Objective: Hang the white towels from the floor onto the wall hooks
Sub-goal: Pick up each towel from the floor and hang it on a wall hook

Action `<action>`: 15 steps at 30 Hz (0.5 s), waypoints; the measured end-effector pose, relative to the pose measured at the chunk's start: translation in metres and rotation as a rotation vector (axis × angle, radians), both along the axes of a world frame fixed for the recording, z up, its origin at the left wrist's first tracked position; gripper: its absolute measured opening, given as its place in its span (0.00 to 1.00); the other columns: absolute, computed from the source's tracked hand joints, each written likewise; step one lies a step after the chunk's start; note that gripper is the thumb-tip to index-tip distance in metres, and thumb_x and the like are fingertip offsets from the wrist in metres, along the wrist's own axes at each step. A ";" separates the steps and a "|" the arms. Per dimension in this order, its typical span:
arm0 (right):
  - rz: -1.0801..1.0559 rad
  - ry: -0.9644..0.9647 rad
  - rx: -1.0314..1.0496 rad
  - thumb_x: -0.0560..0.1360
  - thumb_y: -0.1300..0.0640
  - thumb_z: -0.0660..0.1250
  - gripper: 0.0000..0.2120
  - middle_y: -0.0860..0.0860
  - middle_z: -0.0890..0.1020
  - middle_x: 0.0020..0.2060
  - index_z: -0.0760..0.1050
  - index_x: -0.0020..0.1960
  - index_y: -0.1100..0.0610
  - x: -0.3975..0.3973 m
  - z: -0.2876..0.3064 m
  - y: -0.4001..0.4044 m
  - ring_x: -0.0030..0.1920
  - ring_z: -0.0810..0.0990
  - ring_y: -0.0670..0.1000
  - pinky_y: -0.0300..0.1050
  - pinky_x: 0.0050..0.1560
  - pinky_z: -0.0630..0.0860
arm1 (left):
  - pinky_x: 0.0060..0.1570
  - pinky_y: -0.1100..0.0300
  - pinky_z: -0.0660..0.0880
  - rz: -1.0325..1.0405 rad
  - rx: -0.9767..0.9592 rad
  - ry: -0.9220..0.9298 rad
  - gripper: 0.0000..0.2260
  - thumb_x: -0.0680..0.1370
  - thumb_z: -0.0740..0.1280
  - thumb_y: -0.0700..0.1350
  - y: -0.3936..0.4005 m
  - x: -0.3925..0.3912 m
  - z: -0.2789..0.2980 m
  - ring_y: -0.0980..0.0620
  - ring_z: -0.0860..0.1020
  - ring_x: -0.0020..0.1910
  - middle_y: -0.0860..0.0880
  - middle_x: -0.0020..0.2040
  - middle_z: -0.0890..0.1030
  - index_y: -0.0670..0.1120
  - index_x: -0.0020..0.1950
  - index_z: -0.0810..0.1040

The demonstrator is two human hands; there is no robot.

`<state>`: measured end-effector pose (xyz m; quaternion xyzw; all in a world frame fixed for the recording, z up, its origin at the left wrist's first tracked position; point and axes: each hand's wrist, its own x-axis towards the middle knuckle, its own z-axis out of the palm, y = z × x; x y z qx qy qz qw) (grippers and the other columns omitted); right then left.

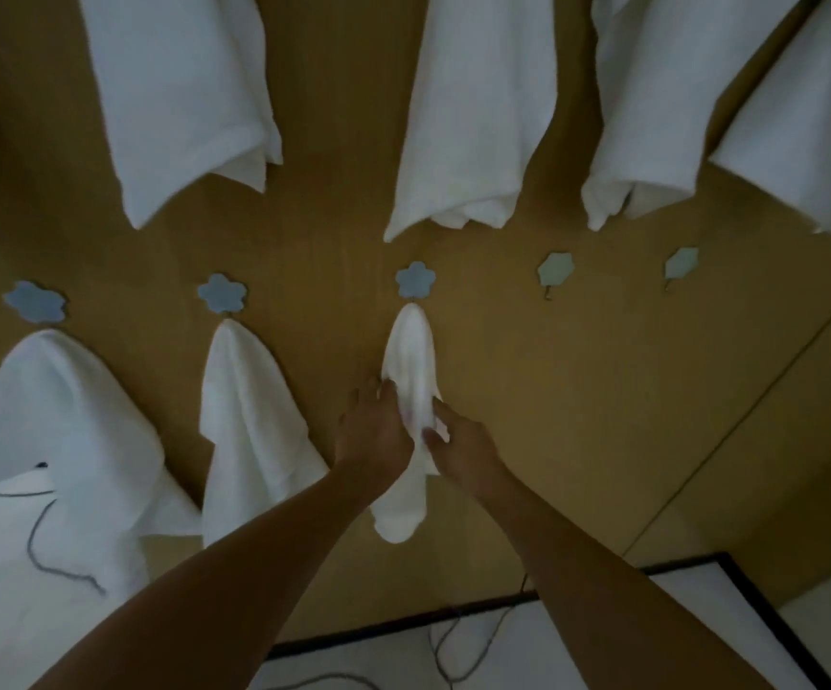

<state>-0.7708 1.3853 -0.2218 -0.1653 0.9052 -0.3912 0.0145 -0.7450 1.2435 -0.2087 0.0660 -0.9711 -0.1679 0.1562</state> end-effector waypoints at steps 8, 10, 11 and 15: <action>-0.243 -0.118 0.091 0.81 0.52 0.64 0.26 0.50 0.72 0.71 0.63 0.77 0.51 0.084 -0.001 0.030 0.67 0.74 0.51 0.30 0.61 0.65 | 0.55 0.48 0.71 -0.182 0.086 0.349 0.16 0.72 0.70 0.42 0.004 0.034 0.016 0.42 0.74 0.57 0.43 0.61 0.76 0.48 0.59 0.78; -0.311 -0.137 0.090 0.81 0.51 0.64 0.26 0.51 0.71 0.72 0.63 0.77 0.51 0.103 0.007 0.043 0.69 0.72 0.51 0.34 0.65 0.66 | 0.55 0.47 0.71 -0.304 0.141 0.332 0.17 0.72 0.71 0.39 0.022 0.044 0.025 0.39 0.73 0.60 0.41 0.63 0.75 0.44 0.60 0.79; -0.339 -0.143 0.086 0.81 0.51 0.64 0.26 0.51 0.71 0.73 0.63 0.77 0.51 0.113 0.011 0.052 0.69 0.72 0.51 0.34 0.66 0.65 | 0.57 0.47 0.71 -0.368 0.151 0.280 0.17 0.74 0.69 0.39 0.033 0.049 0.029 0.39 0.72 0.62 0.41 0.65 0.75 0.43 0.62 0.79; -0.458 -0.117 0.133 0.80 0.50 0.63 0.26 0.50 0.69 0.73 0.63 0.77 0.50 0.157 0.031 0.097 0.67 0.74 0.52 0.32 0.61 0.66 | 0.63 0.51 0.70 -0.615 0.104 0.088 0.18 0.79 0.64 0.44 0.090 0.069 0.040 0.44 0.69 0.67 0.44 0.71 0.71 0.45 0.69 0.74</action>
